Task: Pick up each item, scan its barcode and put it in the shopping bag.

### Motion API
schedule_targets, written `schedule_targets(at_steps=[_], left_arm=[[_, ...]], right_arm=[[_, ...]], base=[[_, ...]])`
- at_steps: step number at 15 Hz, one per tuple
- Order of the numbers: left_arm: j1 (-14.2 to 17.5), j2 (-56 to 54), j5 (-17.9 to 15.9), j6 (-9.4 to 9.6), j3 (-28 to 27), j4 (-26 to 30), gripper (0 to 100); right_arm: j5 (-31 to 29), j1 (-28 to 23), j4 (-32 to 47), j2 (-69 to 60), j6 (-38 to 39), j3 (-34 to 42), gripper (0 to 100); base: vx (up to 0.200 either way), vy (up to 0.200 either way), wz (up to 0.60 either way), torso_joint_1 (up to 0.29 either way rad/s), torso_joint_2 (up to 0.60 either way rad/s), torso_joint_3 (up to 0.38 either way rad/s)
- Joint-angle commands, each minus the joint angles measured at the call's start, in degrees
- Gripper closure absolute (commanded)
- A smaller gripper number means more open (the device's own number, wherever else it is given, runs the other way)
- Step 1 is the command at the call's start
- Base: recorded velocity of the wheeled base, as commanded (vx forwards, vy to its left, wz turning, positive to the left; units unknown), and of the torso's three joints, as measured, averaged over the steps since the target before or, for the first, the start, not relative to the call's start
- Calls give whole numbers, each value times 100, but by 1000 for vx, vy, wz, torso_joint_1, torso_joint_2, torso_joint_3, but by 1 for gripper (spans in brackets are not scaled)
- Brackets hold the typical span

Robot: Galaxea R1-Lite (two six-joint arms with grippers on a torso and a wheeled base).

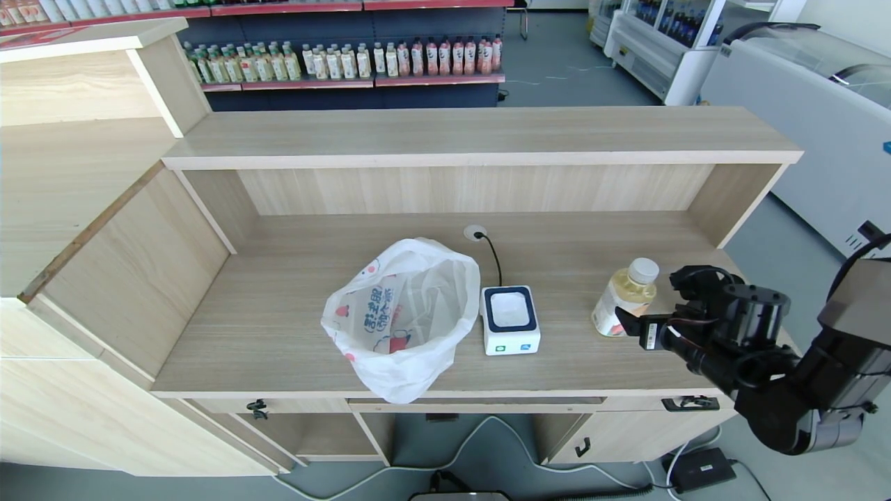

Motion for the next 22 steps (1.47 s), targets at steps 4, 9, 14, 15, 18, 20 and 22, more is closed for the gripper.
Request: schedule_targets(at_steps=[4,9,14,15,18,20,22], left_arm=[[4,-2,1,-4,1,-1,0],[4,-2,1,-4,1,-1,0],[4,-2,1,-4,1,-1,0],[4,-2,1,-4,1,-1,0],[4,-2,1,-4,1,-1,0],[4,-2,1,-4,1,-1,0],[4,-2,1,-4,1,-1,0]], right_arm=[[-287,199,-54,611,24,-564,0],[-287,269,-54,953,68,-1091,0],[-270,269,-54,1173,77,-1417,0],[-261,269,-54,1217,68,-1469,0],[-226,269,-54,1358,51,-1768,0],[56,251,-54,1437,16,-2005,0],[319,190,-54,1446,-55,-2067,0]], base=[[0,0,0,0,0,0],[0,0,0,0,0,0],[0,0,0,0,0,0],[0,0,0,0,0,0],[0,0,0,0,0,0],[0,0,0,0,0,0],[0,0,0,0,0,0]])
